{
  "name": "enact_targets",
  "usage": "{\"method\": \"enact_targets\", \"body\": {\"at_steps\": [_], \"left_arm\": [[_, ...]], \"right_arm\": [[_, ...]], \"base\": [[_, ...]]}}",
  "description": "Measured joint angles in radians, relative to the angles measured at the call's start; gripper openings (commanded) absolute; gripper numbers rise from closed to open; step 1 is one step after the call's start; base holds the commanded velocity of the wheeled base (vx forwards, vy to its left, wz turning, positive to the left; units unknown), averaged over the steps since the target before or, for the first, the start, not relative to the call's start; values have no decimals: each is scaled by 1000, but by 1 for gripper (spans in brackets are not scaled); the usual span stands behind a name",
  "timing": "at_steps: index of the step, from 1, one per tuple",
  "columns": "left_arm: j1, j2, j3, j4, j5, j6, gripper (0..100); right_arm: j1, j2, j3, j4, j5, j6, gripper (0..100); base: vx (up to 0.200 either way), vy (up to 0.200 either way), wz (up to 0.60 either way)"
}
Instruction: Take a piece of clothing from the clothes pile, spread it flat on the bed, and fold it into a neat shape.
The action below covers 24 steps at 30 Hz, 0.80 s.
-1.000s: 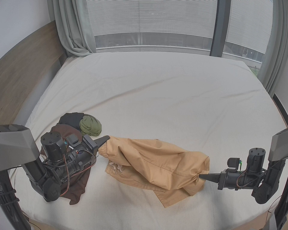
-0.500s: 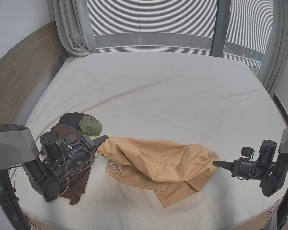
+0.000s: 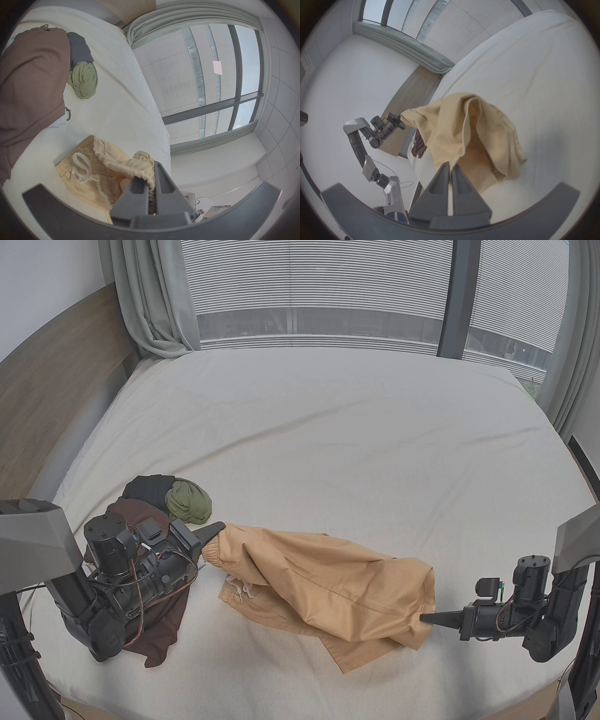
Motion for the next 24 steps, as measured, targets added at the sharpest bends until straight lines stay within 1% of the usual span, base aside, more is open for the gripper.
{"method": "enact_targets", "body": {"at_steps": [4, 5, 12, 18, 21, 24], "left_arm": [[-1, 0, -1, 0, 0, 0, 0], [-1, 0, -1, 0, 0, 0, 0], [-3, 0, 0, 0, 0, 0, 0], [-5, -2, 0, 0, 0, 0, 0], [-6, -3, 0, 0, 0, 0, 0], [-8, -5, 0, 0, 0, 0, 0]], "right_arm": [[14, 37, 2, -1, 16, -3, 0], [16, 45, 3, -1, 18, -4, 100], [22, 70, 2, -1, 20, -5, 100], [46, 91, -3, -1, 16, -5, 100], [63, 110, -7, -2, 4, -10, 100], [78, 134, -18, -2, -24, -22, 100]], "base": [[0, 0, 0], [0, 0, 0], [0, 0, 0], [0, 0, 0], [0, 0, 0], [0, 0, 0]]}}
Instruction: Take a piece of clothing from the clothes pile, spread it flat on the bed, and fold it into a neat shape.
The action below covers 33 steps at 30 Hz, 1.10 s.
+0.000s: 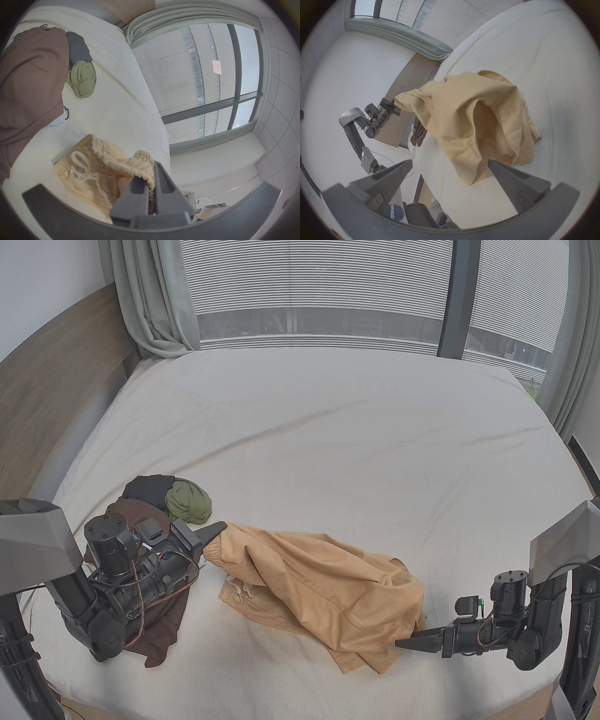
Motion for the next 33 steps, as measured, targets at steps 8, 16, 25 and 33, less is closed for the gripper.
{"method": "enact_targets", "body": {"at_steps": [8, 16, 25, 33], "left_arm": [[0, -3, -1, 0, 0, 0, 0], [0, -5, -1, 0, 0, 0, 0], [0, -5, -1, 0, 0, 0, 0], [1, -5, -1, 0, 0, 0, 0]], "right_arm": [[84, 50, -59, 0, -87, -4, 100], [132, 84, -127, -1, -124, -3, 100], [139, 87, -131, -2, -124, -1, 0], [136, 5, -75, -1, -120, 2, 0]], "base": [[0, 0, 0], [0, 0, 0], [0, 0, 0], [0, 0, 0]]}}
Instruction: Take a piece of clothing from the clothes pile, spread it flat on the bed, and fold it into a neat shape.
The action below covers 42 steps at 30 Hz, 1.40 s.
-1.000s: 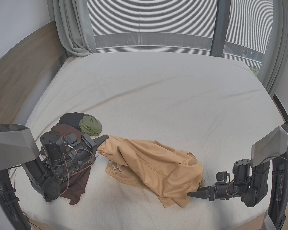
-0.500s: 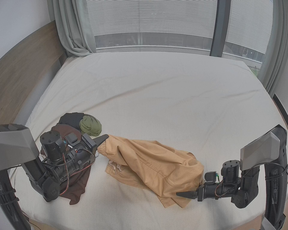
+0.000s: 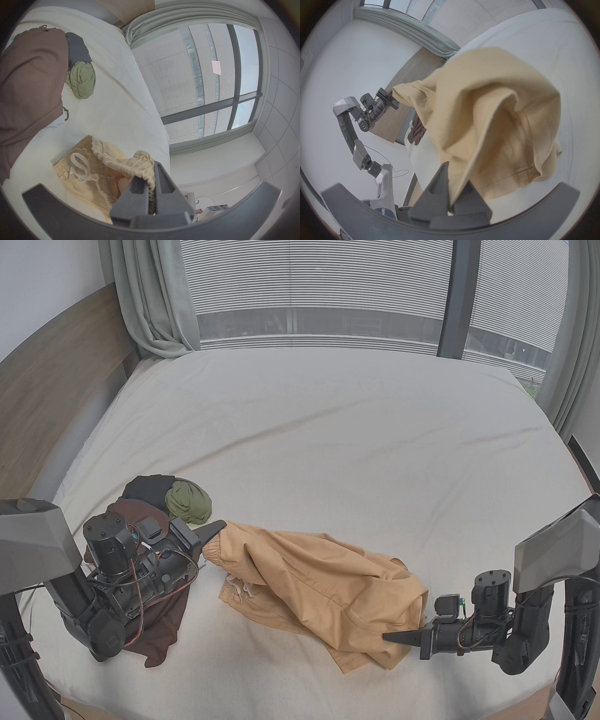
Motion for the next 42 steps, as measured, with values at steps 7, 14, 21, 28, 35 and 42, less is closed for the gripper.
{"method": "enact_targets", "body": {"at_steps": [7, 14, 21, 28, 35, 42], "left_arm": [[-1, 0, 0, 0, 0, -1, 0], [-1, 0, 1, 0, 0, 0, 0], [1, 0, 12, 0, -9, 10, 0], [2, -5, 39, -1, -48, 91, 0], [16, -27, 72, -1, -92, 215, 0], [32, -62, 67, -1, -145, 321, 0]], "right_arm": [[-33, -125, 47, 0, 27, 25, 0], [-91, -232, 60, 1, 79, 107, 0], [-168, -306, 50, 0, 133, 190, 0], [-197, -360, 34, 0, 137, 235, 0], [-200, -398, 22, 1, 135, 254, 0], [-197, -439, -5, 3, 129, 281, 0]], "base": [[0, 0, 0], [0, 0, 0], [0, 0, 0], [0, 0, 0], [0, 0, 0], [0, 0, 0]]}}
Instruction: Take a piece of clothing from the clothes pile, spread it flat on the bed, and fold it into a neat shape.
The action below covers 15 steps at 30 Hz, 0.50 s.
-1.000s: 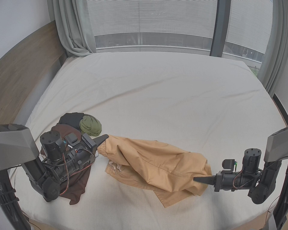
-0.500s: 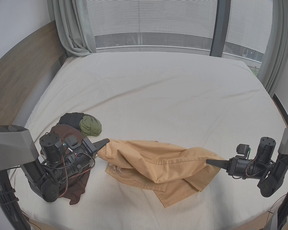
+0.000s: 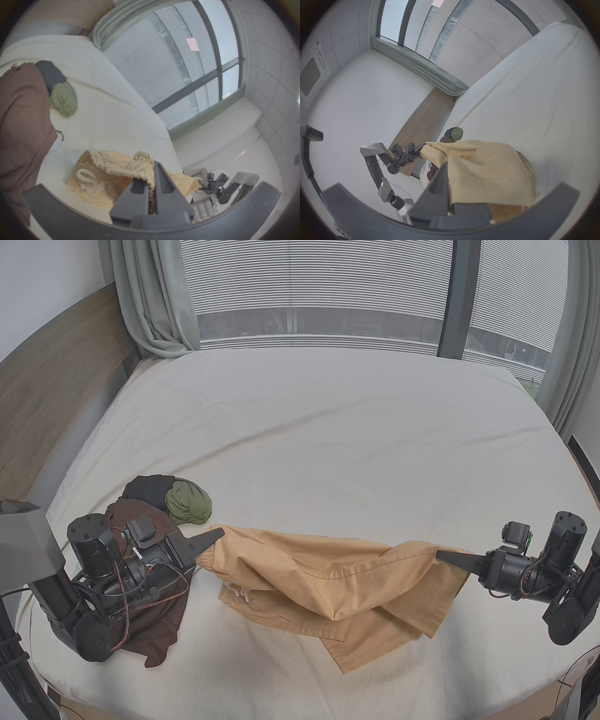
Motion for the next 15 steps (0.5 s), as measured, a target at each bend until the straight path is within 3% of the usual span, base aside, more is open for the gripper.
{"method": "enact_targets", "body": {"at_steps": [4, 15], "left_arm": [[2, -27, -2, 0, -74, 71, 0], [113, -57, 8, 1, -152, 248, 0]], "right_arm": [[1, -17, -16, 1, -1, 29, 0], [-8, -28, -26, 1, -4, 36, 0]], "base": [[0, 0, 0], [0, 0, 0]]}}
